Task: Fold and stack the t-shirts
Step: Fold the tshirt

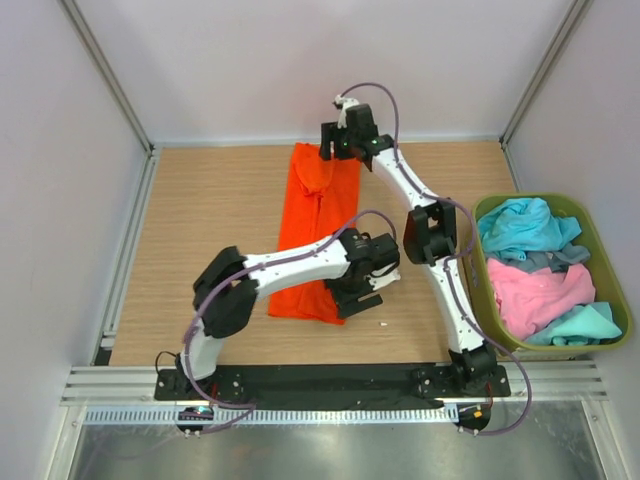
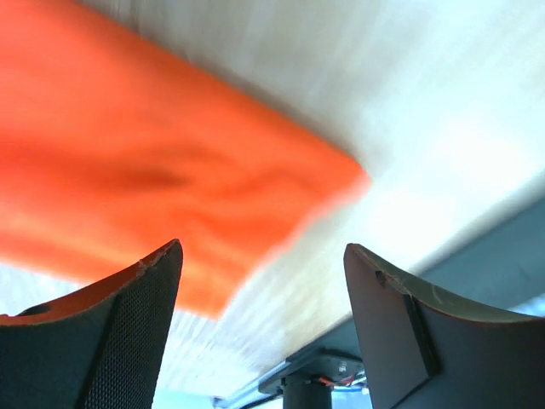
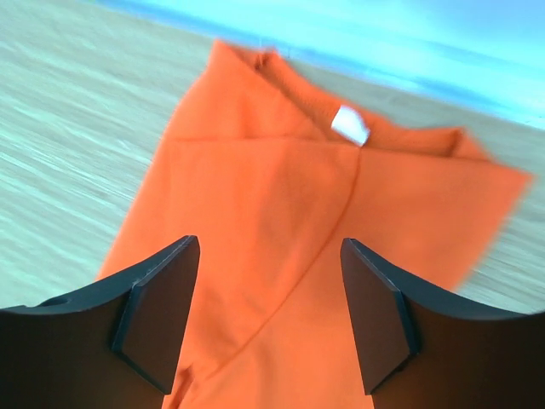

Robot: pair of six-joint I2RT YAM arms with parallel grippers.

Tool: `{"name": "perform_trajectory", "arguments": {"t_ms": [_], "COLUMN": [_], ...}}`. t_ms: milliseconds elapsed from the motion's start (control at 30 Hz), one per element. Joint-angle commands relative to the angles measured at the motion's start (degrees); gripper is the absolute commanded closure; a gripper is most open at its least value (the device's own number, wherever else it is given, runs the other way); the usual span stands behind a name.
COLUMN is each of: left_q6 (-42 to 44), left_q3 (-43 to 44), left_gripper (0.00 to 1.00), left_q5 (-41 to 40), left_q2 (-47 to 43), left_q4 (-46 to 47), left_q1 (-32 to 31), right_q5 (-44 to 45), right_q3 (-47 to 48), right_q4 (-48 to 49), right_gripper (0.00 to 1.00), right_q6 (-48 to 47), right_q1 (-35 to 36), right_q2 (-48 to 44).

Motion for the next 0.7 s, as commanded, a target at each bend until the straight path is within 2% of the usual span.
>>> {"name": "perform_trajectory", "arguments": {"t_ms": [0,67,133,233,267,300,333,367,400,433,467,567,667], "left_q6": [1.6,2.4,1.1,-4.1,-8.2,-10.5,-13.1,-18.9,-21.5,-24.9,-30.5,-37.2,-40.4], "left_q3": [-1.1,-0.5,0.0,-1.7,-2.9,-5.8,-7.6,-9.7,-15.6,-18.8,-22.4,-33.0,-40.4], "left_gripper": [0.22,0.21,0.20,0.18,0.19,0.20,0.22,0.23,0.24,0.25,0.26,0.26,0.28], "left_q5": [-0.4,0.1,-2.0,-2.6,-1.9,-0.9,2.7,6.0,10.3,16.4,19.6,25.3,29.0], "left_q2": [-13.5,-18.5,-23.1,-27.0,-29.2,-30.0,-30.9,-32.9,-33.9,-35.3,-37.5,-39.7,-39.8], "left_q4": [2.1,0.8,0.7,1.2,1.8,2.3,2.6,4.5,6.1,10.5,12.5,18.5,20.9], "left_q1": [-1.6,-1.6,-1.2,3.8,8.9,12.1,15.6,23.1,26.9,33.2,35.8,39.9,40.8], "right_q5": [3.8,4.7,4.6,0.2,-1.6,-3.5,-8.1,-10.2,-12.6,-15.6,-17.6,-21.4,-23.1], "right_q3": [-2.6,-5.6,-13.6,-29.3,-33.6,-42.0,-46.5,-50.8,-59.0,-63.0,-71.4,-83.9,-89.9], "right_q4": [1.4,-0.6,-2.1,-5.0,-6.4,-6.8,-6.7,-5.8,-5.2,-3.9,-2.9,-0.6,0.6], "right_gripper": [0.26,0.26,0.25,0.25,0.26,0.27,0.28,0.28,0.30,0.30,0.30,0.31,0.31], "right_q6": [-0.1,1.8,7.3,13.4,16.7,18.6,20.3,21.9,26.0,28.1,33.7,37.4,39.3], "right_q1": [-1.5,-2.3,-3.0,-3.5,-3.7,-3.7,-3.7,-3.8,-3.8,-3.8,-3.8,-2.3,-1.9], "right_q2": [-18.0,-24.4,-29.7,-39.8,-42.3,-46.4,-48.8,-50.7,-54.3,-56.0,-57.7,-63.5,-65.8]}}
